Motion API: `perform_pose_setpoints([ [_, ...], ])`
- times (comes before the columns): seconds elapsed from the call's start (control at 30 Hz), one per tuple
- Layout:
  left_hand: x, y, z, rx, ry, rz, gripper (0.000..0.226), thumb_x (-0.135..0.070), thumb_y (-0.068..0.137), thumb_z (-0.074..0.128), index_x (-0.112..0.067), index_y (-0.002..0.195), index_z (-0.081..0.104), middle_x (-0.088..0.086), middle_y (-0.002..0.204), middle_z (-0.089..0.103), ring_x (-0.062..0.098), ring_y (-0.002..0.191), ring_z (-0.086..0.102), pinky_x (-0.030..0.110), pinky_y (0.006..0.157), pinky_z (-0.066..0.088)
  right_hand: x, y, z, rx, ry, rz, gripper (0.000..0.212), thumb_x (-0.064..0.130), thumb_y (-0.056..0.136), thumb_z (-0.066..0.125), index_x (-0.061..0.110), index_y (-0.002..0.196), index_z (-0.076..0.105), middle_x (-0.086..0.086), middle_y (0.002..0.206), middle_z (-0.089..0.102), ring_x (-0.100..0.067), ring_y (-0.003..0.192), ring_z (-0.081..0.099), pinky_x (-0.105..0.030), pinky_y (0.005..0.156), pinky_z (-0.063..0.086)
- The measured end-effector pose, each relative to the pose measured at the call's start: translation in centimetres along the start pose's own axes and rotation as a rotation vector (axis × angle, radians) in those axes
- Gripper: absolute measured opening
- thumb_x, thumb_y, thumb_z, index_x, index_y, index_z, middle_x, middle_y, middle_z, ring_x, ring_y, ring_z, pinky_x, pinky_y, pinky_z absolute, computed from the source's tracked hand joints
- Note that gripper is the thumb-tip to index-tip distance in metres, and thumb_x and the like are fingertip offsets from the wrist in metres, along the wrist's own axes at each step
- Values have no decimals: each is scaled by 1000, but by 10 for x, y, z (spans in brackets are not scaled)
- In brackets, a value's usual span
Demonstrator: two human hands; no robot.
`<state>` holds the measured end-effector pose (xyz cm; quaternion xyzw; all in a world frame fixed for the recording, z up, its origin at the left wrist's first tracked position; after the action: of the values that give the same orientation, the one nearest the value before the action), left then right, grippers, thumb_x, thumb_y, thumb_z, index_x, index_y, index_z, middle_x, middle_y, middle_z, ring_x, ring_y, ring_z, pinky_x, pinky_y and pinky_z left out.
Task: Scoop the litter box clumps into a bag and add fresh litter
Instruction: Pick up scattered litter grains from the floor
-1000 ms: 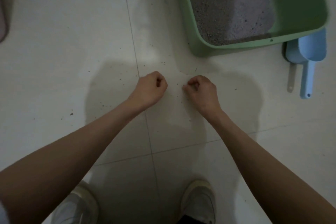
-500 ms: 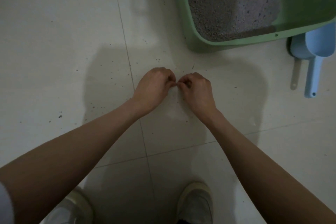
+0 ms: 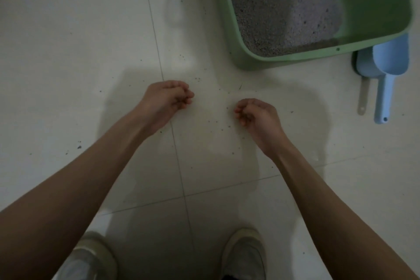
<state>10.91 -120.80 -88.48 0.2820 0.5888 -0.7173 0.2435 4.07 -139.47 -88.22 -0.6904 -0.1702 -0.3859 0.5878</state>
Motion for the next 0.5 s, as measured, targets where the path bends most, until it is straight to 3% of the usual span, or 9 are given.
perform_pose_setpoints([
  [0.13, 11, -8, 4, -61, 251, 31, 27, 6, 85, 43, -10, 70, 60, 7, 67, 56, 15, 59, 51, 17, 53, 41, -1, 9, 10, -72, -799, -204, 10, 17, 86, 60, 10, 92, 65, 1, 78, 57, -11, 73, 50, -16, 67, 34],
  [0.3, 22, -19, 7, -111, 607, 116, 17, -12, 86, 56, -20, 75, 65, -4, 76, 62, 11, 73, 56, 18, 71, 43, -6, 13, 18, -55, -1028, -332, 16, 18, 89, 58, 4, 93, 65, -5, 87, 59, -11, 77, 45, -18, 69, 32],
  [0.4, 30, -22, 14, -132, 825, 197, 9, -14, 86, 59, -14, 88, 68, -2, 82, 61, 9, 79, 54, 9, 69, 34, -3, 6, 12, -101, -756, -263, 10, 15, 87, 59, 8, 84, 66, 2, 73, 56, -7, 62, 46, -13, 58, 35],
  [0.5, 33, -19, 21, -114, 923, 265, 12, -13, 84, 62, -8, 92, 69, -1, 82, 57, 9, 77, 50, 9, 65, 29, -1, -7, -2, -6, 2, -20, 20, 3, 90, 52, 8, 71, 56, 0, 59, 51, -10, 54, 42, -20, 54, 34],
])
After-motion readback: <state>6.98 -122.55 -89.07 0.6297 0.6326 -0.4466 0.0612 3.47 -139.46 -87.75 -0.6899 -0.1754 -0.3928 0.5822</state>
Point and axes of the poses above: each hand's wrist, its own y-axis towards the middle knuckle, its own z-axis out of the palm, x = y × z, the point moved 1 cm from there along y, towards the middle knuckle
